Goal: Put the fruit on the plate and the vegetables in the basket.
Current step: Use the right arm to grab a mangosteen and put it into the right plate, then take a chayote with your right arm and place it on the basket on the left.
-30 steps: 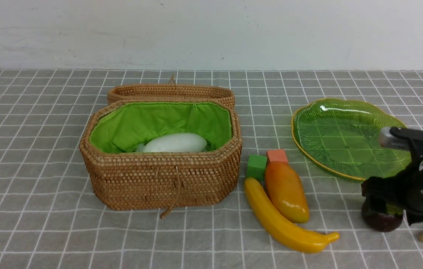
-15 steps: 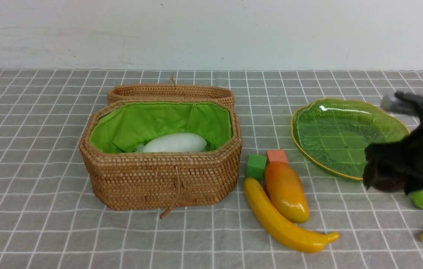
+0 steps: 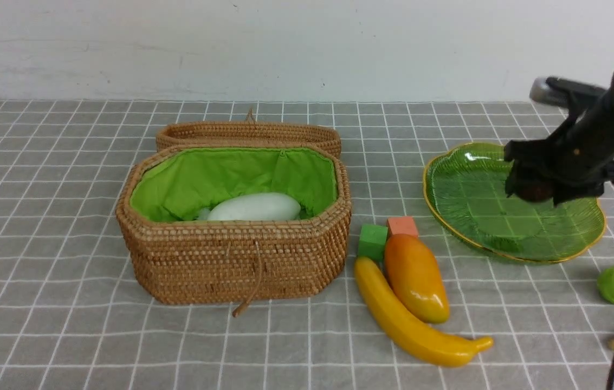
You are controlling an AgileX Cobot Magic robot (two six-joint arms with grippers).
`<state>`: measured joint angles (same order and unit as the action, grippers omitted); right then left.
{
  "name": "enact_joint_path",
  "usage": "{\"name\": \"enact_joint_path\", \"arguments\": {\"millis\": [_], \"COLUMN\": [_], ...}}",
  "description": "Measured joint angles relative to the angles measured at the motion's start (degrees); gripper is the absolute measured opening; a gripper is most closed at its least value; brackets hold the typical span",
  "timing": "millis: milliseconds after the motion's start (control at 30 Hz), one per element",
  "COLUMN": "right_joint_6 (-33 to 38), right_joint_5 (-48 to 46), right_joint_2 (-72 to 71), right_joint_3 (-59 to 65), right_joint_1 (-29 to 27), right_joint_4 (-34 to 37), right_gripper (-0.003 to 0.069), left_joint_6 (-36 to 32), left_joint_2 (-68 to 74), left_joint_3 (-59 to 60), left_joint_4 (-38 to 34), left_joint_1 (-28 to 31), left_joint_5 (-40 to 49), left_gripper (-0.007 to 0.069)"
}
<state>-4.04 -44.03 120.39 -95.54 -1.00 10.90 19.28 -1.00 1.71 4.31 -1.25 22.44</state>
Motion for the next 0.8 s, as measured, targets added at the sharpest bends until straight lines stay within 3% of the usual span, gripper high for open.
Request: {"name": "enact_joint_path", "arguments": {"millis": [133, 333, 633, 767, 800], "right_joint_6": [-0.5, -0.5, 0.5, 5.3, 10.1], "right_joint_5": [-1.5, -5.5, -13.3, -13.9, -13.9], "right_joint_2": [2.8, 0.8, -9.2, -15.4, -17.9], "right_joint_3": [-0.2, -0.7, -0.6, 3.1, 7.1], "right_joint_1": [0.0, 0.0, -0.2, -1.8, -2.7], "right_joint_4": [0.2, -0.4, -9.2, -10.3, -10.9], "right_gripper": [0.0556, 0.0676, 0.0665, 0.0657, 0.0646], "left_joint_6": [0.0, 0.0, 0.0, 0.0, 0.0], "left_joint_2": [0.0, 0.0, 0.0, 0.0, 0.0], "left_joint_3": [0.0, 0.0, 0.0, 0.0, 0.0], "left_joint_4": [0.0, 0.0, 0.0, 0.0, 0.0], "left_joint_1": [0.0, 0.0, 0.0, 0.0, 0.0], "left_joint_5": [0.0, 0.0, 0.0, 0.0, 0.0], "left_gripper": [0.0091, 0.0094, 0.0099, 0.0103, 0.0104]}}
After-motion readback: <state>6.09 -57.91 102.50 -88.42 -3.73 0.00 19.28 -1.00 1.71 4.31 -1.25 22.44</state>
